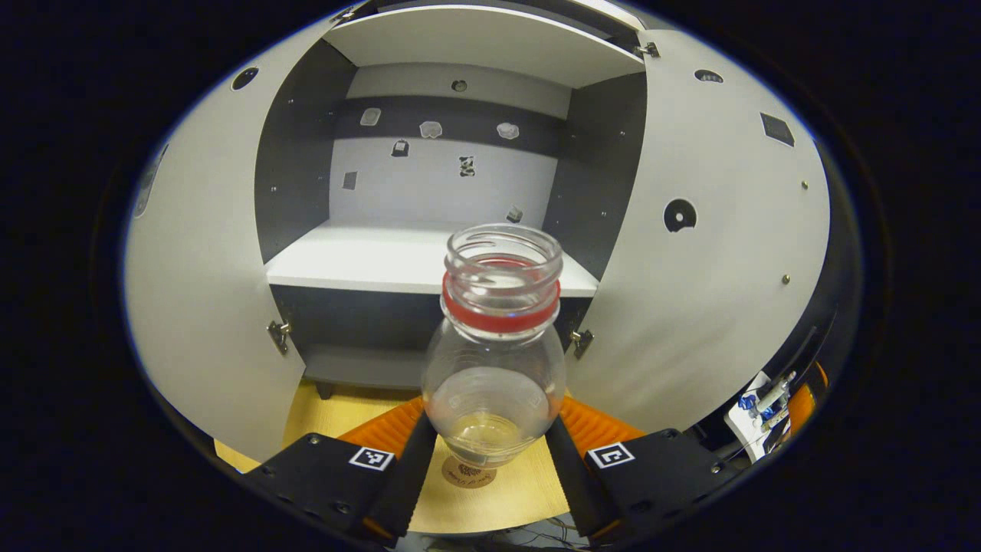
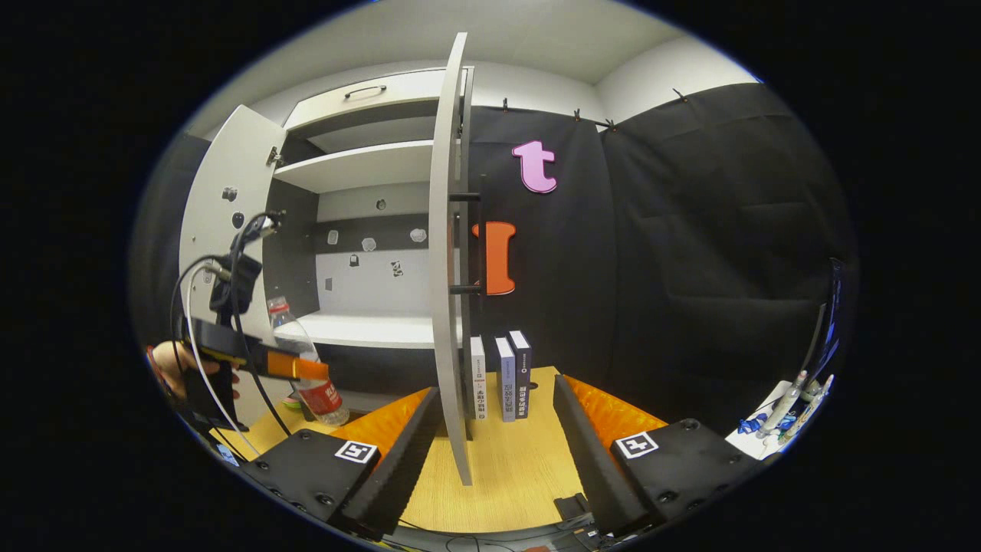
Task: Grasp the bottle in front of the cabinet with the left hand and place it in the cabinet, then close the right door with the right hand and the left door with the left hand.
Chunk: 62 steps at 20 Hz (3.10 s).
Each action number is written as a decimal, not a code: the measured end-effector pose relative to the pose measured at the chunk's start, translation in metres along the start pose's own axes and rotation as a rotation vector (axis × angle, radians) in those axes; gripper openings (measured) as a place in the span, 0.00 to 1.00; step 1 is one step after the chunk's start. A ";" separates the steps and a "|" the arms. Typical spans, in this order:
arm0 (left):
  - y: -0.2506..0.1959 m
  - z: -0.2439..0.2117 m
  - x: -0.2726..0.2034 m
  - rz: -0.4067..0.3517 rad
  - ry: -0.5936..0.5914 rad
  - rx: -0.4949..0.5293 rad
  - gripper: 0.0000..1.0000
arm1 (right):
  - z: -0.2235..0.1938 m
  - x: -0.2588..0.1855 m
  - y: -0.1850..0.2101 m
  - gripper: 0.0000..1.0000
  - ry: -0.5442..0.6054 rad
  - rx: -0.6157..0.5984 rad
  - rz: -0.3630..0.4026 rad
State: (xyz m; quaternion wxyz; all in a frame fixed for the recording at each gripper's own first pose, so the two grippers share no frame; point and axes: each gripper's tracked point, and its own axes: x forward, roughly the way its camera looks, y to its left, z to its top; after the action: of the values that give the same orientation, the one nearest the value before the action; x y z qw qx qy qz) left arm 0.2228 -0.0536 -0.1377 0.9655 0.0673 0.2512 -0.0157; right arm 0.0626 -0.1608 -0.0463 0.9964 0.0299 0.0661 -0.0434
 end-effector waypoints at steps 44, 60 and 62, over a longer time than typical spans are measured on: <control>0.045 0.165 0.155 0.148 -0.096 0.114 0.78 | -0.014 0.053 -0.067 0.97 0.051 0.040 -0.128; 0.048 0.183 0.078 0.174 -0.228 0.137 0.97 | -0.011 0.037 -0.063 0.97 0.040 0.024 -0.103; 0.053 0.183 0.061 0.176 -0.248 0.119 0.97 | -0.010 0.036 -0.059 0.97 0.036 0.020 -0.093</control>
State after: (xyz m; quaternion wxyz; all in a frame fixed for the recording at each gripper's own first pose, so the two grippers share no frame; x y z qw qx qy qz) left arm 0.3679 -0.0257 -0.0024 0.9810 0.1437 0.1216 0.0460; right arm 0.0914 -0.2221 -0.0645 0.9916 0.0374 0.0849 -0.0897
